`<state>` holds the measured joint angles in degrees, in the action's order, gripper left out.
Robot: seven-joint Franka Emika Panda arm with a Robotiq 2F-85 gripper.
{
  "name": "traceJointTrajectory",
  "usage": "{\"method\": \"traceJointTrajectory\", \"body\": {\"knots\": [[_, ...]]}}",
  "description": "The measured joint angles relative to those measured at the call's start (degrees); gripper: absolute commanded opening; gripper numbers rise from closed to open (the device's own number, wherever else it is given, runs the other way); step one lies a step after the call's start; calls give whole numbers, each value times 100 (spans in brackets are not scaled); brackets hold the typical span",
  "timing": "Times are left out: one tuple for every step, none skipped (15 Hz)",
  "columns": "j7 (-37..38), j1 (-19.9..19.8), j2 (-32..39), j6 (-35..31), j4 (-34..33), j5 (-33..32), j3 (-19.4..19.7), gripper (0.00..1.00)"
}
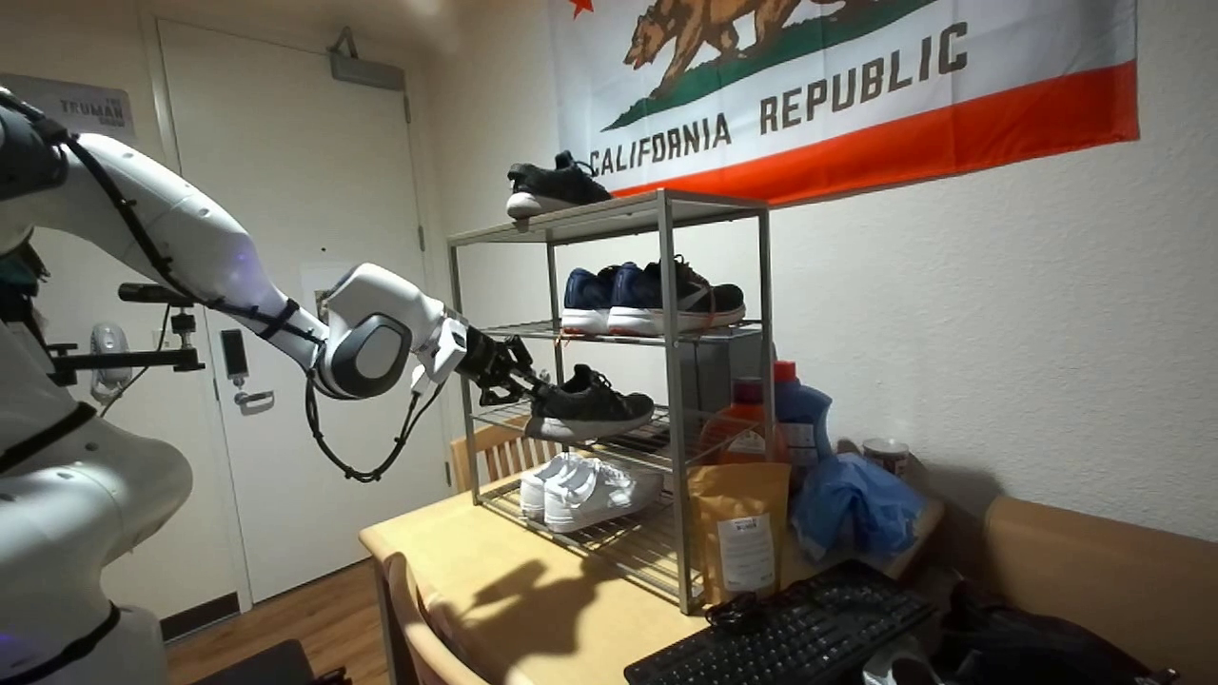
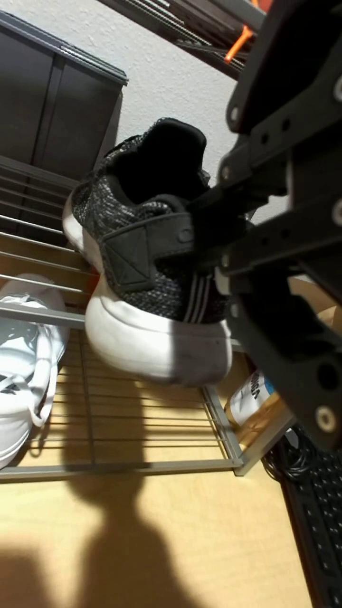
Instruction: Remove the right shoe from the top of the shoe rack and place it on the third shelf from the top
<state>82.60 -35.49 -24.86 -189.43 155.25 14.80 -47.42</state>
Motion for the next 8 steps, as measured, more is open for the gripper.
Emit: {"method": "traceJointTrajectory", "body": {"knots": [[41, -31, 6, 12, -31, 2, -20, 6], [102, -71, 15, 36, -72, 2, -48, 6], [136, -122, 29, 76, -125, 3, -85, 6], [198, -188, 43, 118, -182, 3, -136, 6], [239, -258, 58, 152, -242, 3, -189, 6], [272, -331, 70, 166, -301, 3, -248, 6], [324, -415, 74, 168, -352, 3, -322, 6], [344, -495, 78, 170, -400, 3, -388, 6]]}}
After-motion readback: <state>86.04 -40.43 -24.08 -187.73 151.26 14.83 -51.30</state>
